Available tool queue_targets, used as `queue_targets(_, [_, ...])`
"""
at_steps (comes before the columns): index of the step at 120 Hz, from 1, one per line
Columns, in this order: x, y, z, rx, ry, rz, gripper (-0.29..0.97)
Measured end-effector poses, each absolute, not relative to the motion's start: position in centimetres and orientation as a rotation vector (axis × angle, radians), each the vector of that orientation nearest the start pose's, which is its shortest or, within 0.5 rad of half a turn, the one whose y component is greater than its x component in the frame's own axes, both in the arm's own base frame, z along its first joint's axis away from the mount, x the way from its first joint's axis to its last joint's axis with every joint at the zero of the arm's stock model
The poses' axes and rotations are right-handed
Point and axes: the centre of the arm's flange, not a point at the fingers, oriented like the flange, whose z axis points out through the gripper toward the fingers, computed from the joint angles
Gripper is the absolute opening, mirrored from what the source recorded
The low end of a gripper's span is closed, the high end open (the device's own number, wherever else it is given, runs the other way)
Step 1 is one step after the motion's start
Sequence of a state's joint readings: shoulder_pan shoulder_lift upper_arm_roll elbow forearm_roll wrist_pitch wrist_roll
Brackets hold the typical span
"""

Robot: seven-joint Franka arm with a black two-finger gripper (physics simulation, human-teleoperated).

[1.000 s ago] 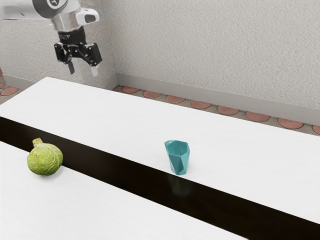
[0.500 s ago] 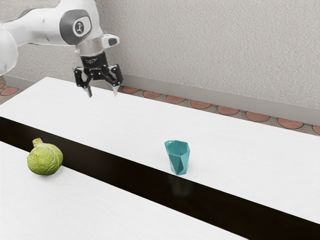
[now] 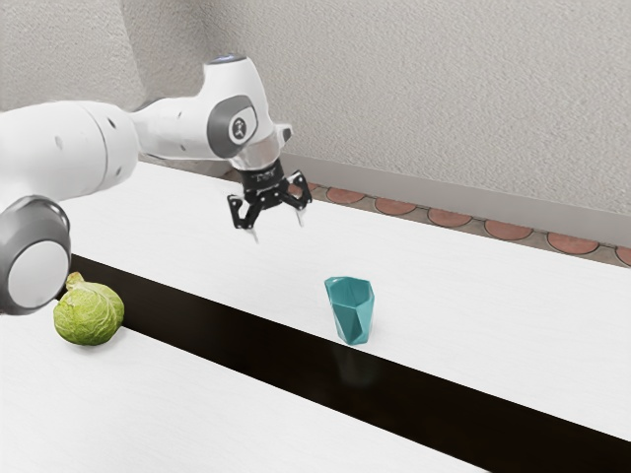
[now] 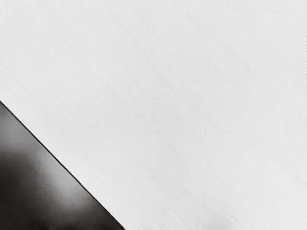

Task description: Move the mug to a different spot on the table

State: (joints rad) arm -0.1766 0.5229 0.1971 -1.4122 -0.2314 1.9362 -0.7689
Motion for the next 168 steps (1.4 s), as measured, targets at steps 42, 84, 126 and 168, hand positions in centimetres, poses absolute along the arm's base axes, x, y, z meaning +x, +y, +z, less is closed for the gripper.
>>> queue_targets(42, [71.3,-6.7,35.2,-2.84,-1.604,0.181,0.65])
queue_targets(84, [72.2,-9.2,32.1,-2.754,-1.719,0.224,0.65])
queue_targets(126, [72.5,-10.2,29.6,-2.693,-1.785,0.278,0.65])
queue_targets(168, [72.5,-11.2,28.4,-2.671,-1.828,0.344,0.62])
